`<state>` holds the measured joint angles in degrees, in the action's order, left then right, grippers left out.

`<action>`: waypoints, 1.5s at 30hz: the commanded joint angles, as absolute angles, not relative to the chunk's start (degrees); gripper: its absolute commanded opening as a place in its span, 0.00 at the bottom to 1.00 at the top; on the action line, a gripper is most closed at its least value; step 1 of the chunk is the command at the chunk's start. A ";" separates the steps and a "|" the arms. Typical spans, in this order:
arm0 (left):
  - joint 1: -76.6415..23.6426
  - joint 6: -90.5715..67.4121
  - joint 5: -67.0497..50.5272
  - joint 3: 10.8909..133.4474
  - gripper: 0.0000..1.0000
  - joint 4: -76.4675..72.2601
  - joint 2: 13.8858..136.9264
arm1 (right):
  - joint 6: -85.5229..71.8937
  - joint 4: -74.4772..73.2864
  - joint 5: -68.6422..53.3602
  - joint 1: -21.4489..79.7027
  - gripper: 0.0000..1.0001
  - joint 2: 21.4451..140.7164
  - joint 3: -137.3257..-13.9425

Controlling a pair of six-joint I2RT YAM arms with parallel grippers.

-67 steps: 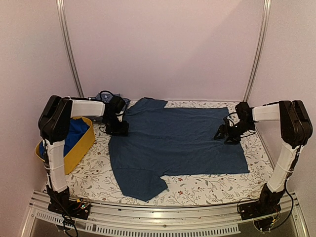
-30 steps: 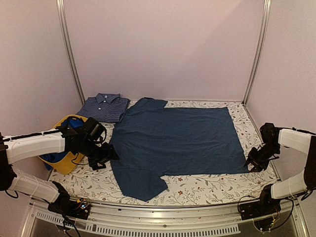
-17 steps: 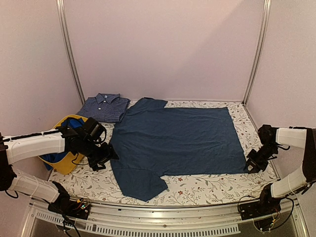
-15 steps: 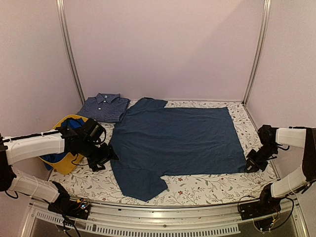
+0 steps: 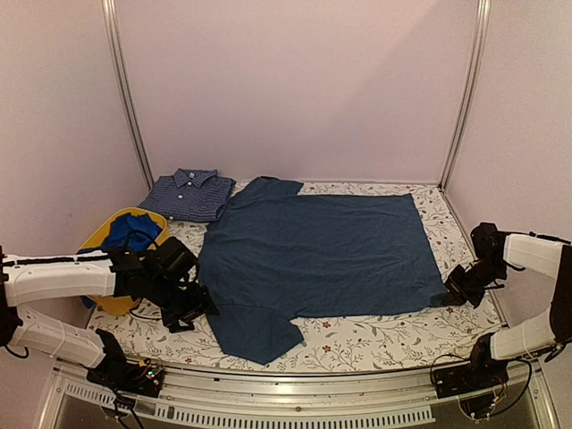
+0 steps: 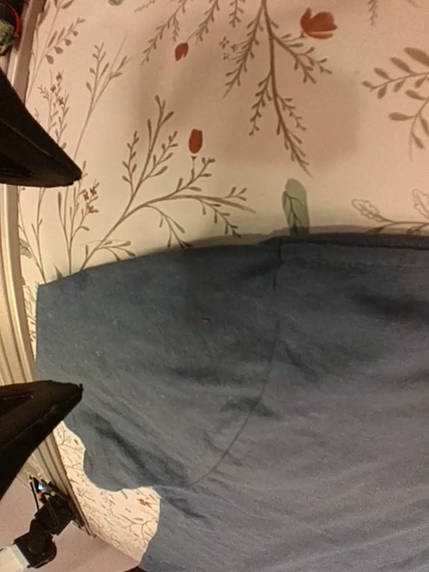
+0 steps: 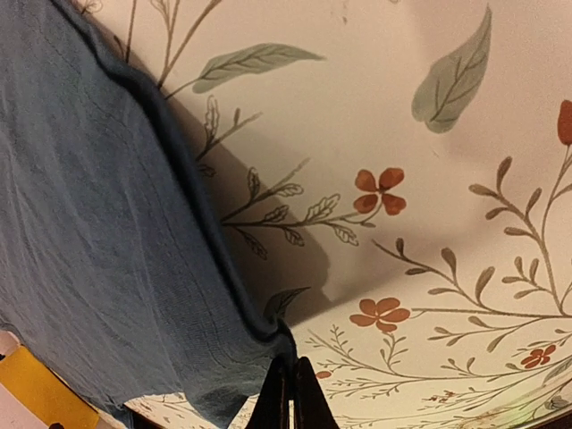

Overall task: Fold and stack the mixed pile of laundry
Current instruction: Pick up the flattened T-shirt from the center of the board.

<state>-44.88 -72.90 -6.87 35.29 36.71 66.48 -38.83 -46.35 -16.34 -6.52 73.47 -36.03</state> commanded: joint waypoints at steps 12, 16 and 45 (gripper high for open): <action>-49.14 -73.88 -6.01 36.25 0.42 32.17 79.02 | -39.69 -48.79 -17.20 -6.59 0.00 69.43 -39.44; -48.87 -72.96 -6.39 35.87 0.29 30.06 81.58 | -39.73 -48.87 -17.26 -6.59 0.00 69.35 -39.73; -45.86 -70.36 -6.31 42.33 0.00 48.38 64.18 | -46.91 -55.63 -22.41 -6.52 0.00 55.24 -36.52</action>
<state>-47.16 -71.00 -5.87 39.94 44.01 64.34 -44.31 -54.43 -22.09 -6.50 55.27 -35.66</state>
